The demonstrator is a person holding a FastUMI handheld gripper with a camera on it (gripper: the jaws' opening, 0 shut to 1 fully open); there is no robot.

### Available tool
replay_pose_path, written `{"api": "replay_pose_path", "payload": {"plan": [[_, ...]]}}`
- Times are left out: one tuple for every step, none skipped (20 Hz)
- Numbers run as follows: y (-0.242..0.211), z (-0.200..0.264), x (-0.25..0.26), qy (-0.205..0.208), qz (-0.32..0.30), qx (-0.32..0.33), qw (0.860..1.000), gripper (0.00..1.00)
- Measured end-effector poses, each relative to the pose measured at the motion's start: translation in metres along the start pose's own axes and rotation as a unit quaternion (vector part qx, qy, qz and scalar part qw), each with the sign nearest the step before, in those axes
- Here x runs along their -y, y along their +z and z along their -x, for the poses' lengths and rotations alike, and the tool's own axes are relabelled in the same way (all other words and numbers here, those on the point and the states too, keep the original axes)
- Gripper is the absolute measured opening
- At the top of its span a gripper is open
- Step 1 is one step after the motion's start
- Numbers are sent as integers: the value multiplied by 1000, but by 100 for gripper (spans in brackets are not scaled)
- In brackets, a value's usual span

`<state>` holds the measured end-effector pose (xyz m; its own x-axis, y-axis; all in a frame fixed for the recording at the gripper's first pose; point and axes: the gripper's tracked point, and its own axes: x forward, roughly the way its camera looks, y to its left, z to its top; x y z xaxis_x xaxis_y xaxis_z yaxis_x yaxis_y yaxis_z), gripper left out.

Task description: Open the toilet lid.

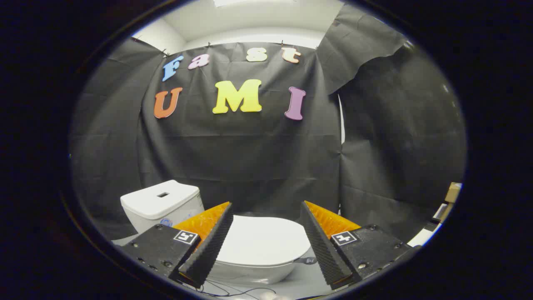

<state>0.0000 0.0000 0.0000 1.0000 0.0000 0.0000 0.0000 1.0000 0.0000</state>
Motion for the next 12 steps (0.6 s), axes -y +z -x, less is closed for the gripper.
{"api": "replay_pose_path", "payload": {"plan": [[0,1,-1,1,1,0,1000,100],[0,0,-1,0,3,0,1000,100],[-1,0,-1,0,4,-1,1000,100],[-1,0,-1,0,5,-2,1000,100],[-2,0,-2,2,6,0,1000,100],[-2,-1,-2,1,6,-2,1000,100],[-6,-1,-2,2,6,-6,1000,100],[-7,-1,-3,3,5,-9,1000,100],[-7,-1,-3,3,4,-10,1000,100],[-5,-1,-2,3,4,-8,1000,100],[-5,-1,-2,2,5,-8,1000,100],[-5,-2,-1,1,5,-7,1000,100]]}}
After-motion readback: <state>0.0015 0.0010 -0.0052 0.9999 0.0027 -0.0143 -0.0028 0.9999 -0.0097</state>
